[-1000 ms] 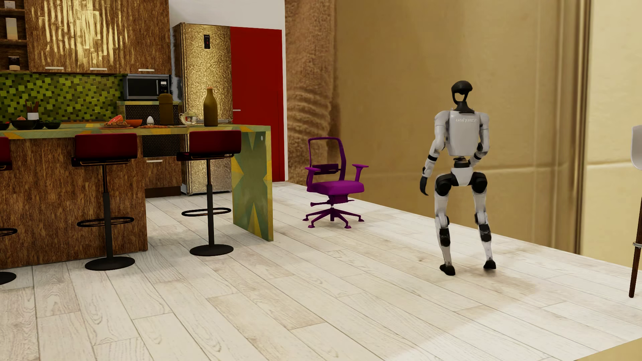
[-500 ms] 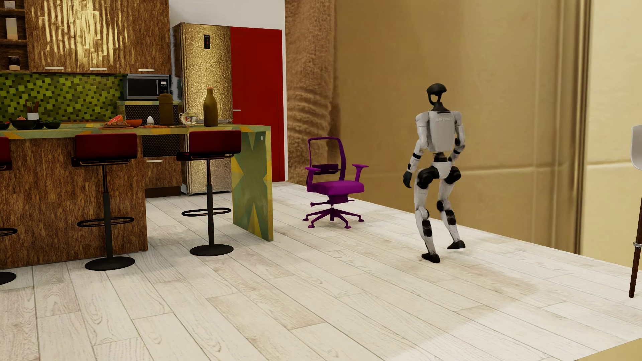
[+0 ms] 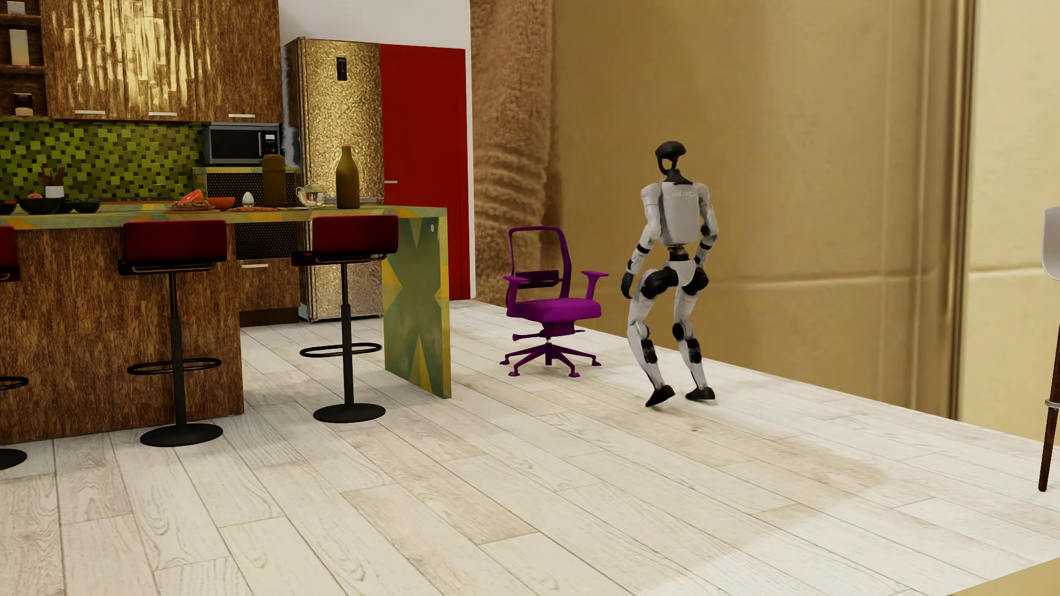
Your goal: Approach the dark pink officechair
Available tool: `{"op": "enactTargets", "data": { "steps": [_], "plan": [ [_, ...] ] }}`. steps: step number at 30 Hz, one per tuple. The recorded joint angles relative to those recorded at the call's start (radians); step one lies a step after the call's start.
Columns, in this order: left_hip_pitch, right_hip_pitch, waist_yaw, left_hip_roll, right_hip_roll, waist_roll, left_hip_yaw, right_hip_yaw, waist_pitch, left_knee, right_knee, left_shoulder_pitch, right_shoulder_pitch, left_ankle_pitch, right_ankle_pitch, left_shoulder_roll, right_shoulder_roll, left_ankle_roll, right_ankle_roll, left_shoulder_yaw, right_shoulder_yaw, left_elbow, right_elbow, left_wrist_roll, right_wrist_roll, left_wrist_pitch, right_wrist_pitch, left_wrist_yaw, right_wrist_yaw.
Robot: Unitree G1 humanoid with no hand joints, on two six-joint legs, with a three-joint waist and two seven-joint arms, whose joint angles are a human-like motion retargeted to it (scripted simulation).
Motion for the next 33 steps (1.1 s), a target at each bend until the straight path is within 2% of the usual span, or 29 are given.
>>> {"op": "enactTargets", "data": {
  "steps": [1, 2, 3, 4, 5, 6, 7, 8, 9, 10, 11, 12, 13, 14, 15, 16, 17, 18, 19, 20, 21, 22, 24, 26, 28, 30, 32, 33],
  "plan": [
    [0.015, -0.024, -0.030, 0.027, 0.014, 0.011, -0.011, -0.011, -0.015, -0.176, 0.083, 0.005, -0.003, -0.127, 0.073, 0.015, 0.018, 0.132, 0.024, 0.010, 0.007, 0.015, -0.014, 0.017, -0.028, -0.049, 0.043, -0.021, -0.002],
    [0.060, -0.096, -0.050, 0.045, 0.009, -0.004, -0.006, -0.015, -0.042, -0.327, 0.223, 0.004, -0.021, -0.205, 0.190, 0.052, 0.077, 0.028, 0.032, -0.041, 0.007, 0.089, 0.021, 0.036, -0.044, -0.107, 0.061, -0.030, -0.014],
    [0.094, -0.114, -0.057, 0.037, 0.030, -0.033, -0.008, 0.013, -0.048, -0.333, 0.208, -0.018, -0.023, -0.225, 0.102, 0.053, 0.090, 0.028, 0.025, -0.040, 0.033, 0.105, 0.010, 0.024, -0.025, -0.146, 0.061, -0.030, -0.021],
    [0.123, -0.125, -0.057, 0.021, 0.038, -0.066, -0.006, 0.030, -0.050, -0.338, 0.144, -0.028, -0.017, -0.232, -0.009, 0.044, 0.063, 0.032, 0.011, -0.050, 0.037, 0.082, -0.014, -0.007, 0.013, -0.181, 0.033, -0.023, -0.019],
    [0.130, -0.125, -0.058, 0.012, 0.049, -0.097, -0.006, 0.034, -0.048, -0.297, 0.053, -0.009, -0.031, -0.225, -0.036, 0.023, 0.050, 0.031, -0.008, -0.054, 0.002, 0.039, 0.021, -0.049, 0.061, -0.217, -0.029, -0.014, -0.014],
    [0.104, -0.118, -0.037, -0.002, 0.016, -0.136, 0.018, 0.001, -0.048, -0.205, -0.080, 0.019, -0.038, -0.184, 0.006, 0.017, 0.023, 0.014, -0.035, -0.060, 0.001, -0.019, 0.026, -0.091, 0.099, -0.241, -0.082, -0.022, -0.012],
    [0.054, -0.085, -0.006, -0.016, -0.002, -0.142, 0.010, -0.020, -0.057, -0.087, -0.195, 0.037, -0.040, -0.130, 0.172, 0.002, -0.010, 0.014, -0.067, -0.032, 0.000, -0.037, 0.065, -0.127, 0.126, -0.259, -0.145, -0.046, -0.017],
    [0.049, -0.075, 0.013, -0.010, 0.005, -0.115, -0.007, -0.030, -0.072, -0.077, -0.193, 0.033, -0.034, -0.139, 0.161, 0.025, -0.014, -0.011, -0.063, -0.038, 0.037, 0.006, 0.027, -0.153, 0.145, -0.262, -0.161, -0.076, -0.040],
    [0.111, -0.076, 0.011, 0.004, 0.020, -0.085, -0.024, -0.031, -0.101, -0.197, -0.197, 0.042, -0.037, -0.267, 0.155, 0.043, 0.027, -0.039, -0.059, -0.021, 0.051, 0.066, -0.010, -0.161, 0.150, -0.241, -0.154, -0.099, -0.065],
    [0.163, -0.075, 0.003, 0.012, 0.038, -0.069, -0.017, -0.013, -0.115, -0.274, -0.181, 0.050, -0.050, -0.325, 0.118, 0.066, 0.069, 0.020, -0.052, -0.001, 0.062, 0.101, -0.015, -0.159, 0.148, -0.200, -0.139, -0.110, -0.084],
    [0.183, -0.087, -0.011, -0.002, 0.048, -0.069, -0.013, 0.010, -0.123, -0.303, -0.105, 0.031, -0.020, -0.316, 0.017, 0.077, 0.066, 0.022, -0.044, 0.007, 0.074, 0.113, -0.029, -0.147, 0.136, -0.138, -0.130, -0.100, -0.089],
    [0.204, -0.094, -0.034, -0.006, 0.056, -0.063, -0.015, 0.016, -0.122, -0.325, -0.014, 0.048, -0.001, -0.312, -0.073, 0.052, 0.055, 0.019, -0.037, 0.015, 0.053, 0.082, -0.030, -0.140, 0.118, -0.092, -0.108, -0.067, -0.074],
    [0.220, -0.090, -0.050, -0.013, 0.047, -0.065, -0.016, 0.015, -0.121, -0.344, 0.023, 0.053, 0.005, -0.307, -0.122, 0.041, 0.056, 0.016, -0.028, -0.005, 0.025, 0.075, -0.010, -0.138, 0.099, -0.062, -0.079, -0.034, -0.053],
    [0.212, -0.071, -0.040, -0.020, 0.018, -0.072, -0.009, 0.016, -0.122, -0.341, -0.082, 0.047, 0.002, -0.311, -0.091, 0.030, 0.048, 0.006, -0.013, -0.005, 0.010, 0.036, 0.027, -0.141, 0.082, -0.045, -0.053, -0.017, -0.030],
    [0.180, -0.062, -0.018, -0.018, 0.024, -0.047, -0.016, 0.014, -0.108, -0.291, -0.129, 0.022, 0.010, -0.299, 0.063, -0.001, 0.001, 0.023, -0.019, -0.005, 0.028, 0.004, 0.051, -0.150, 0.079, -0.045, -0.045, -0.018, -0.016],
    [0.164, -0.064, -0.016, -0.004, 0.033, -0.015, -0.015, 0.004, -0.101, -0.310, -0.153, 0.008, 0.014, -0.295, 0.079, 0.003, -0.008, 0.024, -0.075, -0.032, 0.039, 0.026, 0.017, -0.171, 0.090, -0.063, -0.023, -0.028, -0.018],
    [0.188, -0.049, -0.029, 0.005, 0.036, -0.001, -0.006, 0.008, -0.086, -0.355, -0.178, 0.014, -0.007, -0.281, 0.070, 0.031, 0.038, 0.005, -0.047, -0.030, 0.038, 0.078, -0.003, -0.201, 0.109, -0.090, -0.005, -0.041, -0.030],
    [0.193, -0.044, -0.033, 0.005, 0.036, 0.008, -0.006, 0.009, -0.087, -0.392, -0.210, 0.023, -0.004, -0.260, 0.083, 0.047, 0.059, 0.003, -0.022, -0.003, 0.036, 0.072, -0.007, -0.223, 0.133, -0.093, -0.012, -0.053, -0.037],
    [0.203, -0.036, -0.038, 0.001, 0.035, 0.018, -0.010, 0.009, -0.087, -0.426, -0.230, 0.022, 0.003, -0.241, 0.064, 0.040, 0.061, 0.003, -0.017, 0.017, 0.030, 0.071, -0.007, -0.237, 0.152, -0.090, -0.026, -0.054, -0.037],
    [0.212, -0.044, -0.050, -0.011, 0.024, 0.012, -0.007, 0.014, -0.092, -0.456, -0.211, 0.034, 0.007, -0.226, 0.003, 0.031, 0.069, 0.003, -0.023, 0.004, 0.020, 0.076, 0.001, -0.246, 0.161, -0.093, -0.044, -0.041, -0.027],
    [0.212, -0.035, -0.046, -0.015, 0.022, 0.008, -0.013, 0.012, -0.087, -0.447, -0.225, 0.018, 0.014, -0.232, 0.068, 0.030, 0.051, 0.001, -0.030, -0.001, 0.031, 0.062, 0.015, -0.243, 0.165, -0.094, -0.064, -0.038, -0.007],
    [0.202, -0.034, -0.040, -0.011, 0.029, 0.011, -0.014, 0.011, -0.092, -0.441, -0.248, -0.003, 0.019, -0.235, 0.117, 0.020, 0.025, -0.001, -0.068, -0.002, 0.046, 0.062, 0.019, -0.234, 0.170, -0.101, -0.077, -0.038, 0.011],
    [0.203, -0.033, -0.034, -0.005, 0.036, 0.006, -0.016, 0.009, -0.085, -0.435, -0.244, -0.047, 0.026, -0.240, 0.118, 0.004, 0.022, -0.006, -0.071, -0.025, 0.040, 0.071, 0.012, -0.200, 0.166, -0.130, -0.078, -0.028, 0.039],
    [0.203, -0.019, -0.053, 0.011, 0.050, 0.012, -0.022, 0.001, -0.078, -0.427, -0.265, -0.045, 0.022, -0.245, 0.129, 0.013, 0.018, -0.008, -0.078, -0.033, 0.051, 0.082, -0.011, -0.173, 0.144, -0.153, -0.056, -0.014, 0.048],
    [0.212, -0.018, -0.035, 0.012, 0.053, -0.014, -0.019, 0.005, -0.090, -0.446, -0.267, -0.012, 0.018, -0.238, 0.112, 0.030, 0.059, -0.011, -0.075, 0.008, 0.047, 0.093, -0.017, -0.167, 0.128, -0.134, -0.042, -0.006, 0.030],
    [0.213, -0.013, -0.033, 0.008, 0.054, -0.037, -0.029, 0.006, -0.099, -0.446, -0.268, 0.015, -0.022, -0.239, 0.122, 0.044, 0.054, -0.013, -0.080, -0.002, 0.055, 0.079, -0.008, -0.178, 0.127, -0.103, -0.031, 0.007, 0.010],
    [0.209, -0.024, -0.058, 0.008, 0.058, -0.050, -0.021, 0.018, -0.112, -0.448, -0.261, -0.007, -0.003, -0.242, 0.112, 0.009, 0.038, -0.012, -0.077, -0.011, 0.068, 0.081, -0.017, -0.191, 0.139, -0.089, -0.071, 0.024, -0.006],
    [0.222, -0.016, -0.078, 0.007, 0.059, -0.060, -0.018, 0.023, -0.107, -0.459, -0.264, -0.031, 0.006, -0.240, 0.112, 0.016, 0.041, -0.013, -0.077, -0.004, 0.051, 0.081, -0.001, -0.200, 0.143, -0.101, -0.081, 0.026, -0.007]
  ]
}}
